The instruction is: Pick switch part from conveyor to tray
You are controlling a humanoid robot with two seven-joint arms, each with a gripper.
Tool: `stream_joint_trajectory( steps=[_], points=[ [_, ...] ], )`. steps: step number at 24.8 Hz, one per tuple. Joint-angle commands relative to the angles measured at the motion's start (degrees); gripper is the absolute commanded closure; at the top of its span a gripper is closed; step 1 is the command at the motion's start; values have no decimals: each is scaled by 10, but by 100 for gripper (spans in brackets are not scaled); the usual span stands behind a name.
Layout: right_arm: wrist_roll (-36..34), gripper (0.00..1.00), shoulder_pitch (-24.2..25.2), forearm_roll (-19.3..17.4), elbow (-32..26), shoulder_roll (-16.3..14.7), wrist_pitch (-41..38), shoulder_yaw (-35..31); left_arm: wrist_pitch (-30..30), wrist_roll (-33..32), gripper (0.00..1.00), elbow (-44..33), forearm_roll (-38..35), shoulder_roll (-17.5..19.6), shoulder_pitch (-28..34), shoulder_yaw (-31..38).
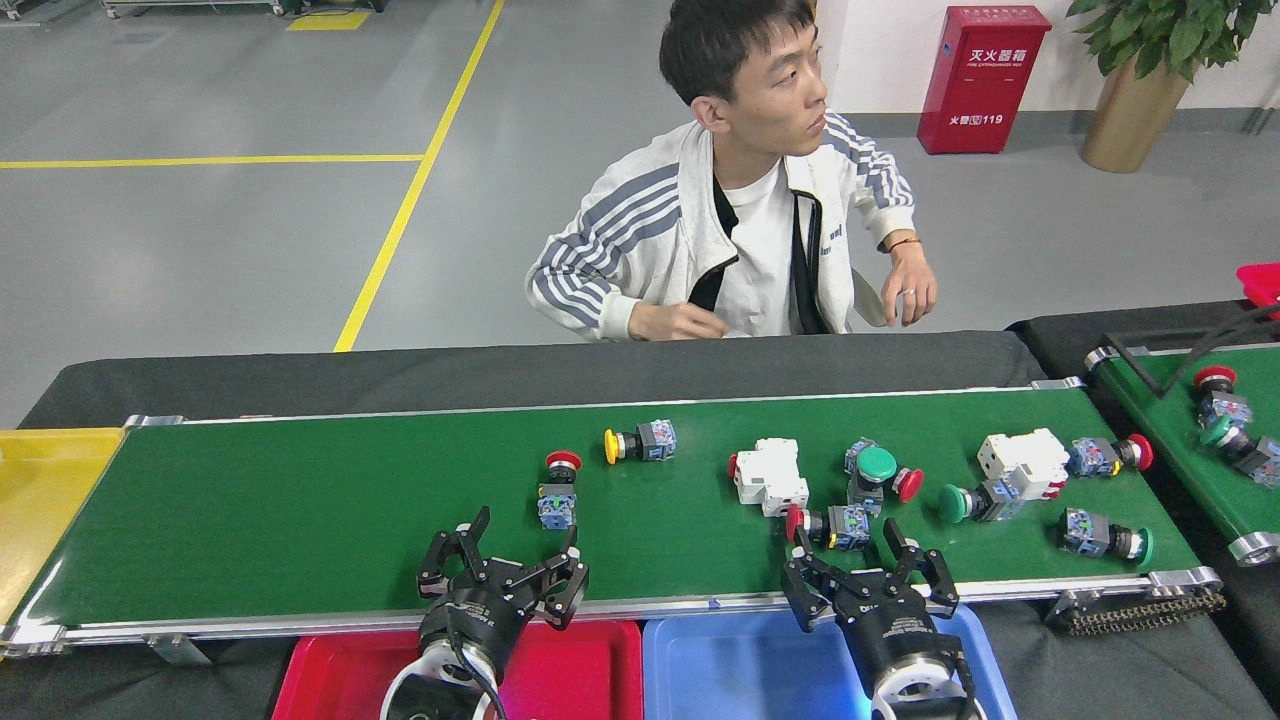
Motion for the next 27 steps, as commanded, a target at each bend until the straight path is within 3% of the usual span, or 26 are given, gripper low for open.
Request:
stream_joint_trajectory(
  steps=[1, 4, 6, 7, 8, 9, 10, 13, 14, 16, 19, 23, 25, 26, 27],
  points=[
    [1, 2, -17, 1, 12, 9, 1, 5, 18, 3, 0, 11, 2, -2, -22, 2],
    [1, 3, -38, 2, 43, 23, 1, 14, 30, 7, 2, 42, 2, 2, -34, 2],
    [1, 9, -48, 1, 54, 25, 2, 23, 38, 8, 15, 57, 2, 3, -44, 2],
    [1, 14, -54, 1, 56, 25, 1, 27, 41, 8, 32, 63, 2, 4, -47, 2],
    [1, 19, -60, 1, 60, 25, 1, 34, 38, 8, 61, 65, 4, 5, -49, 2],
    [1, 25, -63, 1, 62, 25, 1, 41, 36, 9, 77, 64, 6, 5, -49, 2],
    [1, 36, -67, 1, 64, 25, 1, 47, 35, 9, 90, 64, 14, 7, -48, 2],
    [7, 83, -72, 1, 67, 18, -3, 64, 34, 25, 97, 57, 51, 12, -44, 6],
    [10, 90, -74, 0, 67, 12, -4, 74, 27, 27, 99, 50, 54, 16, -39, 4],
    [10, 98, -73, -4, 67, -1, -6, 80, -7, 27, 99, 18, 54, 25, -19, 6],
    [8, 98, -69, -4, 51, -4, -14, 80, -88, 26, 97, -84, 56, 66, 37, 20],
    [7, 98, -47, -6, -14, -3, -109, 80, -302, 25, 82, -228, 83, 145, 160, 67],
    [6, 98, -10, -6, -59, -4, -180, 80, -408, 25, 57, -229, 126, 150, 205, 116],
    [5, 98, 5, -5, -74, -4, -217, 81, -430, 24, 42, -229, 133, 150, 218, 137],
    [3, 98, 20, -4, -85, -4, -249, 84, -430, 25, 19, -229, 133, 148, 224, 155]
  ],
)
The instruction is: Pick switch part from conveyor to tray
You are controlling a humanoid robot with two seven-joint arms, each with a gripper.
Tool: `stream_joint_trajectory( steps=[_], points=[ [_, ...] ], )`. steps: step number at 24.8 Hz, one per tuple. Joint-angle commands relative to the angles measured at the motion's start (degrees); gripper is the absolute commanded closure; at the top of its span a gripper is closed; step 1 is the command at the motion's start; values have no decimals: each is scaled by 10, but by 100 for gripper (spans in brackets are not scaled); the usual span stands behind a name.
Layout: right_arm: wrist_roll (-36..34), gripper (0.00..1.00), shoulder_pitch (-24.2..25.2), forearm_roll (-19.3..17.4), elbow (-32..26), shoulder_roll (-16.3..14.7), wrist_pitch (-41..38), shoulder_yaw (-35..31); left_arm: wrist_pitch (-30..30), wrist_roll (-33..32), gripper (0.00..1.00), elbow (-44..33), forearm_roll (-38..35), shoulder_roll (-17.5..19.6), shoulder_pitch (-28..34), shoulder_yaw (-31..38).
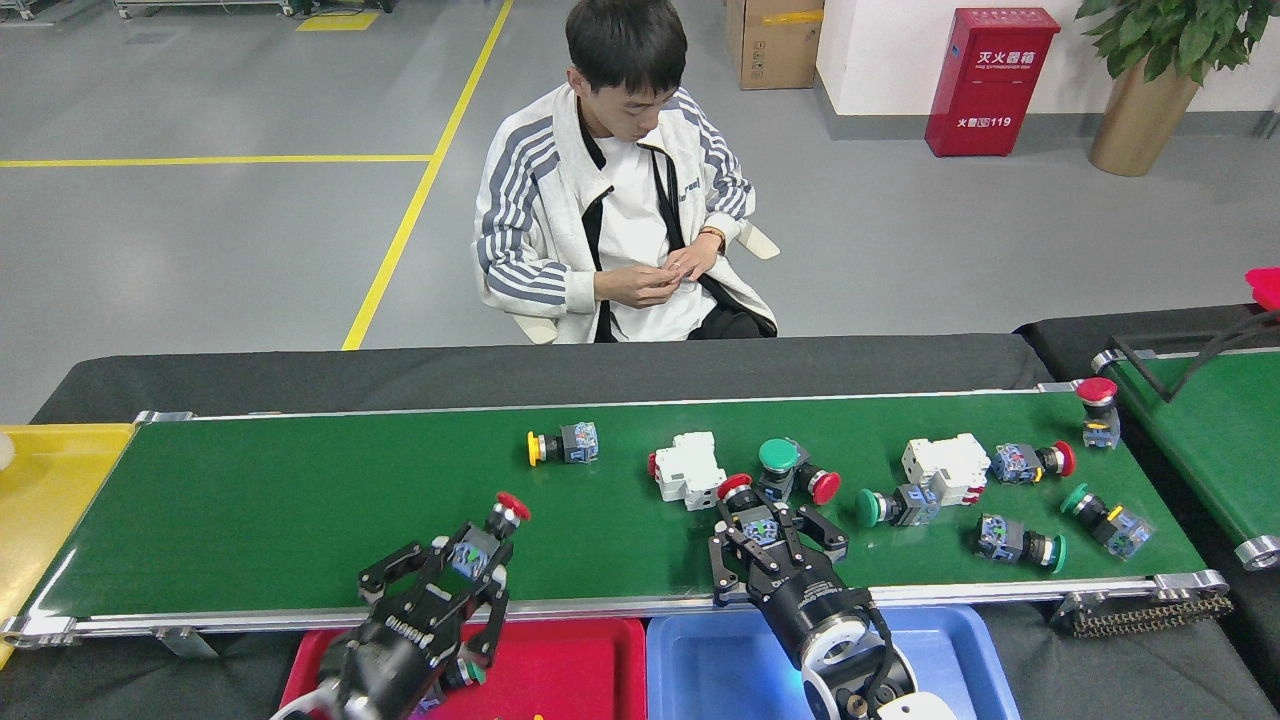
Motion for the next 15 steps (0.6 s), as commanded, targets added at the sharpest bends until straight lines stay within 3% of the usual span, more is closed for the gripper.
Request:
stream_joint_trajectory(
  steps=[1, 2, 3, 4, 5, 8, 11, 13, 15],
  points=[
    [-11, 92, 13, 0, -28, 0, -92, 12, -53, 4, 0, -10, 7, -3, 6, 36],
    [-14, 63, 16, 0, -31, 2, -108, 28, -53, 4, 0, -9, 7, -9, 14, 45],
    [-16, 25, 16, 1, -31, 3, -110, 43, -53, 4, 0, -9, 8, -12, 20, 51],
    [-19, 6, 16, 2, -31, 6, -110, 65, -53, 4, 0, -9, 10, -12, 23, 56],
    [-19, 2, 16, 2, -31, 6, -110, 77, -53, 4, 0, -9, 11, -12, 23, 59],
    [-19, 2, 16, 2, -31, 6, -110, 94, -53, 4, 0, -9, 11, -16, 29, 83],
    [-18, 2, 18, -1, -40, 10, -108, 88, -42, 4, 0, -8, 10, -55, 33, 134],
    [-20, 2, 23, -5, -56, 7, -85, 51, 24, 4, 0, -9, 10, -90, 32, 181],
    [-39, 2, 53, -8, -65, 19, -3, -31, 133, 4, 0, -7, 10, -113, 26, 212]
  ],
)
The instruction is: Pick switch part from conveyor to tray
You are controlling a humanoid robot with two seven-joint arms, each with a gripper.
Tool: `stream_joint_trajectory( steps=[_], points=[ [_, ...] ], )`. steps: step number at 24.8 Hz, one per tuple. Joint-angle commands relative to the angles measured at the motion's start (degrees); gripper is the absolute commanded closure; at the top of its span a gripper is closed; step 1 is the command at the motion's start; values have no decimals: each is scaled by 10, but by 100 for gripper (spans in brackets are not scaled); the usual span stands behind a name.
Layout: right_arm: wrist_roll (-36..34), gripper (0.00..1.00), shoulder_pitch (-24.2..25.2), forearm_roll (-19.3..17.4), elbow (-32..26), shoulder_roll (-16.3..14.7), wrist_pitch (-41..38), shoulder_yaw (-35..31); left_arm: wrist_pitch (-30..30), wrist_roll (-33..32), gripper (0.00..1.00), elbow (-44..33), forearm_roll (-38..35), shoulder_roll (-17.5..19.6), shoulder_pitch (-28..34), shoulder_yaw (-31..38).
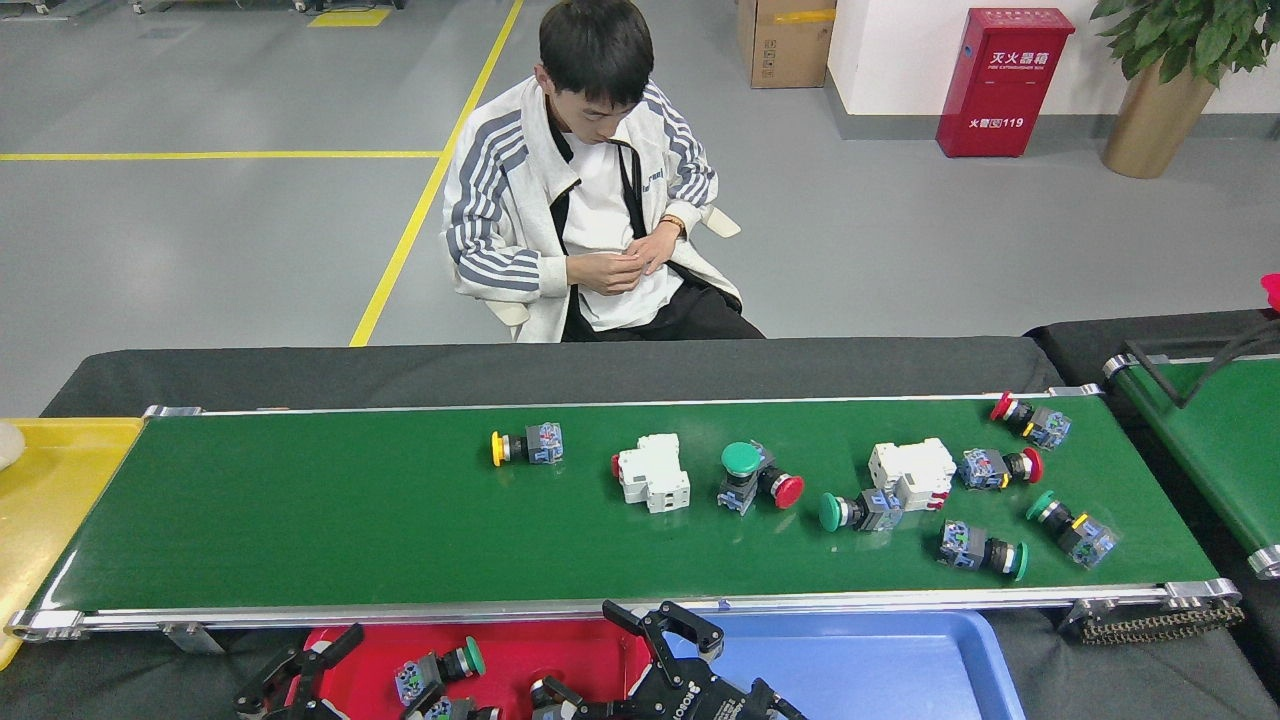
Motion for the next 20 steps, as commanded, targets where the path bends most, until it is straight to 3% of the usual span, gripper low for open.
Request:
stream_joint_trajectory(
  steps=[1, 4, 8, 11, 14, 17, 20],
  points=[
    [-31, 2, 24, -3, -15, 21, 90, -52, 103, 4, 0, -5, 3, -2, -5, 14],
    [-81, 2, 72, -4, -27, 25, 198, -101, 106, 4, 0, -6, 2, -2, -7, 13],
    [-92, 2, 98, -4, -25, 17, 230, -157, 107, 4, 0, -1, -4, -1, -38, 5],
    [-89, 2, 95, -2, -21, 18, 236, -157, 113, 1, 0, 38, -33, -2, -98, -31],
    [-81, 2, 61, 7, -20, 17, 248, -150, 97, 2, 0, 72, -62, 2, -146, -73],
    [-52, 2, 34, 42, 5, 23, 257, -109, 8, 1, 0, 74, -59, 35, -149, -122],
    [-36, 2, 28, 49, 11, 17, 282, -74, -57, 0, 0, 79, -60, 47, -154, -135]
  ],
)
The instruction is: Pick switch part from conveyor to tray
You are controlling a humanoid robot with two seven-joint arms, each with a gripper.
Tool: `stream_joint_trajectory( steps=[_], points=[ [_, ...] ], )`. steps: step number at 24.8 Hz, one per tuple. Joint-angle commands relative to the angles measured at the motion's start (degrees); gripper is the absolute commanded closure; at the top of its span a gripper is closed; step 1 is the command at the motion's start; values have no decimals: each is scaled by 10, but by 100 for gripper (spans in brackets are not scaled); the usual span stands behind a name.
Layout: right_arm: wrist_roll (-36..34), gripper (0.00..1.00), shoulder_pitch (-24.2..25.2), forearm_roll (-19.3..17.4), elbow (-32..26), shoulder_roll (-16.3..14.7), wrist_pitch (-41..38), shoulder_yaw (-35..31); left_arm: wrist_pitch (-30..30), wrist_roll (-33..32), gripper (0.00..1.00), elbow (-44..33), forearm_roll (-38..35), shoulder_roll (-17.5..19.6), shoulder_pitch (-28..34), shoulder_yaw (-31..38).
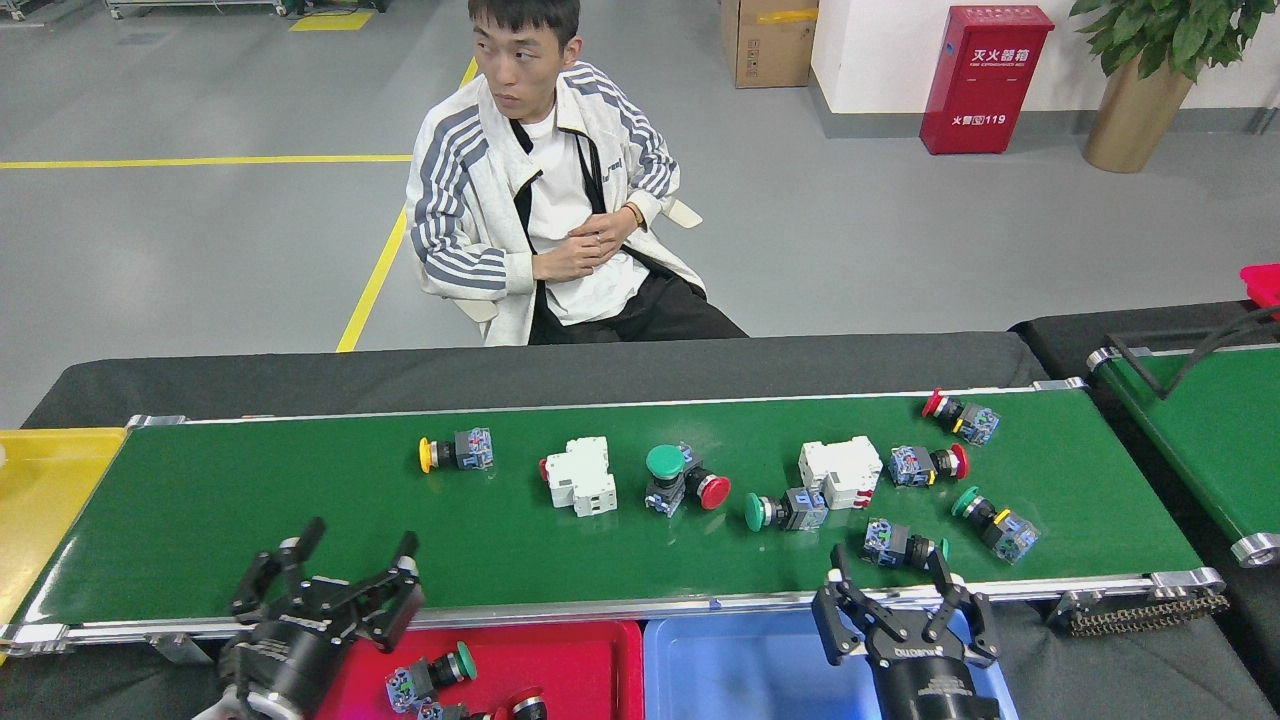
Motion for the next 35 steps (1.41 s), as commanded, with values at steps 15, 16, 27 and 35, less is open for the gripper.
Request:
stream_joint_trajectory(
  steps=[15, 16, 27, 35],
  points=[
    [11, 2, 1, 0, -4, -39, 15, 12, 198, -79, 0, 43, -9, -67, -51, -48],
    [11, 2, 1, 0, -4, -39, 15, 12, 206, -78, 0, 43, -9, -68, -47, -48],
    [29, 2, -39, 0, 45, -35, 15, 14, 253, -79, 0, 76, -13, -69, -90, -64],
    [56, 86, -64, -3, 56, -63, -41, 28, 296, -79, 0, 136, -14, -61, -135, -82]
  ],
)
